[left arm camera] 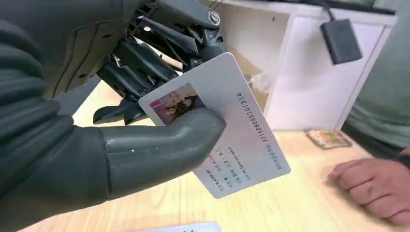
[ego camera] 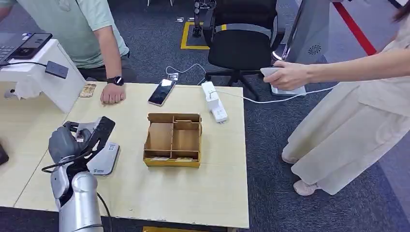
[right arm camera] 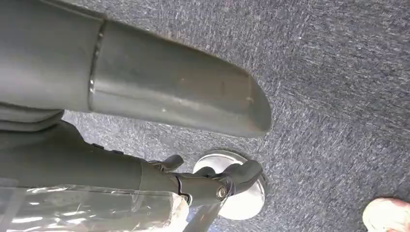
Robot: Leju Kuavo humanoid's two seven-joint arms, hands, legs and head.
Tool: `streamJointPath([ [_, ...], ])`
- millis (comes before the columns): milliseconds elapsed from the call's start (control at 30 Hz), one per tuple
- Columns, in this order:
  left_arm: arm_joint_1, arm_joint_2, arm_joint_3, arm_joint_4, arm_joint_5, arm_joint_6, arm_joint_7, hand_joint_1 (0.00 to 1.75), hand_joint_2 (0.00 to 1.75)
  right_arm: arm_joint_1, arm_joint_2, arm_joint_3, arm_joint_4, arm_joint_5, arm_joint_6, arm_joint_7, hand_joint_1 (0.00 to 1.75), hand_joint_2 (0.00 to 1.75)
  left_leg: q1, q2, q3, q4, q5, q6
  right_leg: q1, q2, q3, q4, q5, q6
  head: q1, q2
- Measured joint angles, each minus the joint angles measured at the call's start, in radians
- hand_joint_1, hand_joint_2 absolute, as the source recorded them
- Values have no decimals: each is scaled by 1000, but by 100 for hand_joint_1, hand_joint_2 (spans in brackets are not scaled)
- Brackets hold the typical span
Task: Pass the card to the sensor for recognition and then transmit it.
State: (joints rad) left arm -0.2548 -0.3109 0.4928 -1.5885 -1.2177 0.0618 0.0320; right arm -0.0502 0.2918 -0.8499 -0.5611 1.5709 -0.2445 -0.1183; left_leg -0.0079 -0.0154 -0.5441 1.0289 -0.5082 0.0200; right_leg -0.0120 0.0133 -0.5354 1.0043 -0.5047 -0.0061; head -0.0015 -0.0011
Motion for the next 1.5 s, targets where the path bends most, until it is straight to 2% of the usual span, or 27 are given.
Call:
streamJointPath([
  [167, 10, 0, 20, 0, 18, -12, 0, 175, 175, 1, 0, -5, -5, 0, 0, -1, 0, 0, 0, 0, 0, 0, 0, 0, 0, 0, 0, 0, 0, 0, 0, 0],
  [367, 22, -8, 61, 9, 50, -60, 17, 175, 175, 0, 0, -10, -8, 0, 0, -9, 0, 0, 0, 0, 0, 0, 0, 0, 0, 0, 0, 0, 0, 0, 0, 0],
  [900, 28, -8, 86, 33, 51, -66, 17, 175, 175, -1, 0, -13, -8, 0, 0, -10, 0, 0, 0, 0, 0, 0, 0, 0, 0, 0, 0, 0, 0, 0, 0, 0],
  [1200, 33, -10, 103, 68, 118, -129, 19, 175, 175, -9, 0, -17, -7, 0, -6, -14, 0, 0, 0, 0, 0, 0, 0, 0, 0, 0, 0, 0, 0, 0, 0, 0],
  [1500, 33, -10, 117, 135, 152, -148, 69, 175, 175, -19, 0, -26, 1, 0, -17, -15, 0, 0, 0, 0, 0, 0, 0, 0, 0, 0, 0, 0, 0, 0, 0, 0],
])
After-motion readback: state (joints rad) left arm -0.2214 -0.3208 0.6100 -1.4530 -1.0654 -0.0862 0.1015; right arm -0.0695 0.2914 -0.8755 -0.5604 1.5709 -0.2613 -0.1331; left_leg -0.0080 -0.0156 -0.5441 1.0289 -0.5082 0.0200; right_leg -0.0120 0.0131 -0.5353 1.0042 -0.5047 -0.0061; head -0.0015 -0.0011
